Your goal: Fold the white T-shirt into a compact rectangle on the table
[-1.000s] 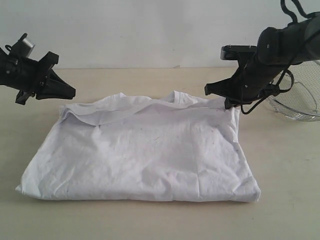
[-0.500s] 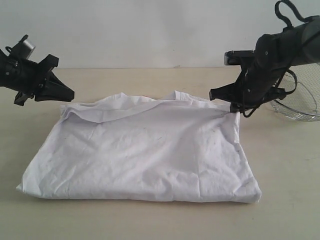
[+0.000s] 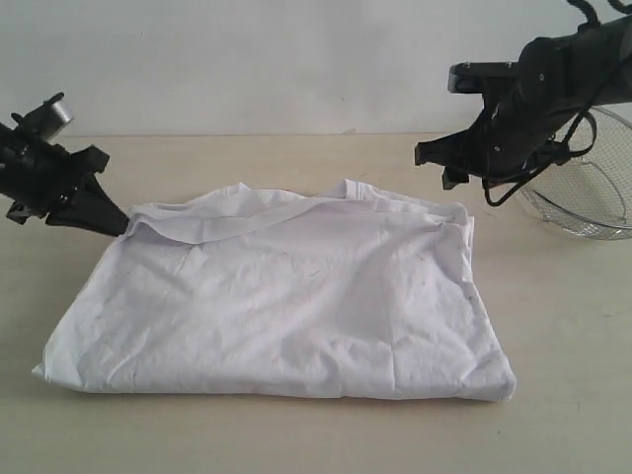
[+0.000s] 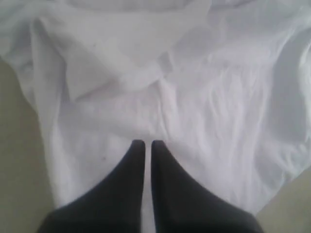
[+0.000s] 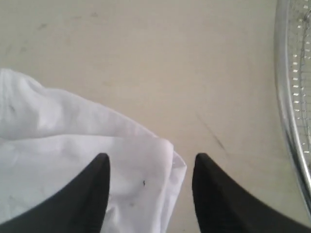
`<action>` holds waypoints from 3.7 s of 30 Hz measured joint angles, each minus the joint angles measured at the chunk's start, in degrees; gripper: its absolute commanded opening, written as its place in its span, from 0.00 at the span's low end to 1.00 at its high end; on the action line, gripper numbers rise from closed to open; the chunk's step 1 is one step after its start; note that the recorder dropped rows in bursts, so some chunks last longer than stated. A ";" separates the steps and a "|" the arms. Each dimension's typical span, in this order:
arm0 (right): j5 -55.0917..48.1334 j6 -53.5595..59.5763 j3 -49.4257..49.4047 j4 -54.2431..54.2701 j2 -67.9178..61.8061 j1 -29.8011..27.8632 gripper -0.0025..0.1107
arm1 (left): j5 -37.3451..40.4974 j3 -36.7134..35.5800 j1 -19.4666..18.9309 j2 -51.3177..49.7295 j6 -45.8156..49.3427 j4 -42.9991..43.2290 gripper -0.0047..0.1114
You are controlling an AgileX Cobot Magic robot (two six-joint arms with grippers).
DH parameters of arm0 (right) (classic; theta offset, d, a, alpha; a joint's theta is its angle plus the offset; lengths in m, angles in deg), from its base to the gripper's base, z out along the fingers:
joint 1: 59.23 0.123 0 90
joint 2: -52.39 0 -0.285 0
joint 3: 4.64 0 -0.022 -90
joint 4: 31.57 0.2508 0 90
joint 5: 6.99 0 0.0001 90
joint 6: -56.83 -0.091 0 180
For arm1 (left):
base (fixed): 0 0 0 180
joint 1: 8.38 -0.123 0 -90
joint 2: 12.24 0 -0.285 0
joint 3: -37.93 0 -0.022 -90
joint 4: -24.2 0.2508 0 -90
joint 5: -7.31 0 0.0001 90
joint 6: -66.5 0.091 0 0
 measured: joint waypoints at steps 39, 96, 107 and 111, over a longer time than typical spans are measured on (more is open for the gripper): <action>-5.54 9.53 -15.13 9.83 13.32 7.05 0.02 | -0.49 22.57 6.07 -7.02 -5.98 7.26 0.08; -3.97 16.35 -32.42 20.16 13.70 11.10 0.02 | 6.94 -14.00 5.97 -2.58 -12.73 17.72 0.08; -6.17 10.06 -32.42 12.94 16.66 9.59 0.02 | -2.12 -14.13 5.45 2.45 -13.17 15.56 0.08; -6.31 9.03 -32.42 12.94 21.58 7.36 0.02 | -3.42 -14.13 4.61 6.98 -12.30 12.11 0.08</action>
